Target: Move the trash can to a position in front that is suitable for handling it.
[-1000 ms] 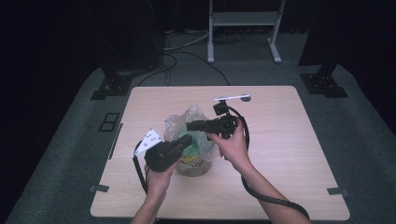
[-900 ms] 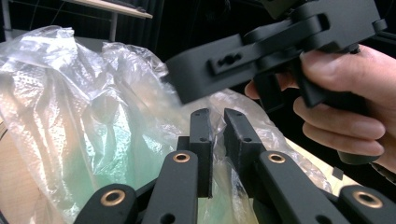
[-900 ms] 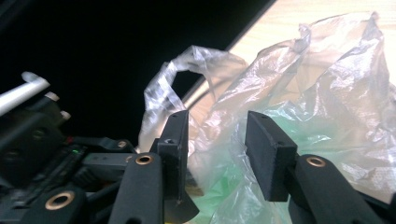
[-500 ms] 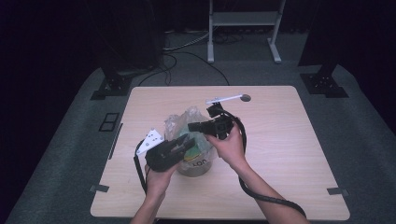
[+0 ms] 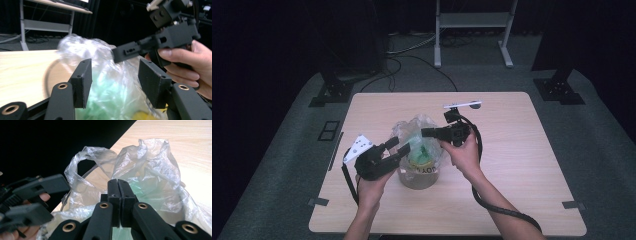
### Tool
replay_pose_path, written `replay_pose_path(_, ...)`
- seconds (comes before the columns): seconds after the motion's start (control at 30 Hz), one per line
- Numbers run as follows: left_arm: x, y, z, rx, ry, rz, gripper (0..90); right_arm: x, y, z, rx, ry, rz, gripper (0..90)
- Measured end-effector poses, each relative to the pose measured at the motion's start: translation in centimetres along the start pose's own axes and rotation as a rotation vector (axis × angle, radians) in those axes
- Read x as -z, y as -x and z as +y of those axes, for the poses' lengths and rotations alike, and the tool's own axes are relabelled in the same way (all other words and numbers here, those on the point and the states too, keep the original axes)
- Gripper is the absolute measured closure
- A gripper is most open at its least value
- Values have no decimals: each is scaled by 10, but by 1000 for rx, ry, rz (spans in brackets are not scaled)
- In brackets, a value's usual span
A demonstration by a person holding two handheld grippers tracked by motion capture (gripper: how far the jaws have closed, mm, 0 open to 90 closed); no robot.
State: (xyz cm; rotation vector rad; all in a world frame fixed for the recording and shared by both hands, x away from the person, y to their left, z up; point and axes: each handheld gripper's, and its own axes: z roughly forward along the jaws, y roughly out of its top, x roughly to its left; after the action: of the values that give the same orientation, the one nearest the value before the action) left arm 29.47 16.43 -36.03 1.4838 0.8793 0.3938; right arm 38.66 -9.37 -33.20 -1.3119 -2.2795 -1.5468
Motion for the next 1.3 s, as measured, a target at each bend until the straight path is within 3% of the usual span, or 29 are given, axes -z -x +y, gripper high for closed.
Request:
replay_pose_path(0.37,18,-20,8,10,34,96,398,8,9,1,-22,30,8,900)
replay_pose_path(0.53,21,-28,6,-14,22,170,385,12,10,3,-23,45,16,900)
replay_pose_path(0.8,21,-45,0,6,-5,234,369,17,6,5,-11,57,27,900)
replay_pose_path(1.07,19,-57,-5,22,-26,265,369,26,-2,10,5,68,41,900)
replay_pose_path(1.3,14,-67,-12,44,-54,254,328,38,-6,17,12,98,63,900)
